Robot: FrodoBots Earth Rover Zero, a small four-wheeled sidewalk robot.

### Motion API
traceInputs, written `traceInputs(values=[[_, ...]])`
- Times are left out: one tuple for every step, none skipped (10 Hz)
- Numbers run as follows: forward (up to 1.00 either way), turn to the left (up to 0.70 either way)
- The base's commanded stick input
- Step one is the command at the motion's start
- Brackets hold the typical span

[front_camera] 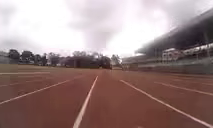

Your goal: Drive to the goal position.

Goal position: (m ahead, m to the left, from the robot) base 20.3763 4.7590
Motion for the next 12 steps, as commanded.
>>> traceInputs(values=[[0.70,0.00],[0.70,0.00],[0.70,0.00],[0.70,0.00],[0.70,0.00],[0.70,0.00],[0.70,0.00],[0.70,0.00],[0.70,0.00],[0.70,0.00],[0.70,0.00],[0.70,0.00]])
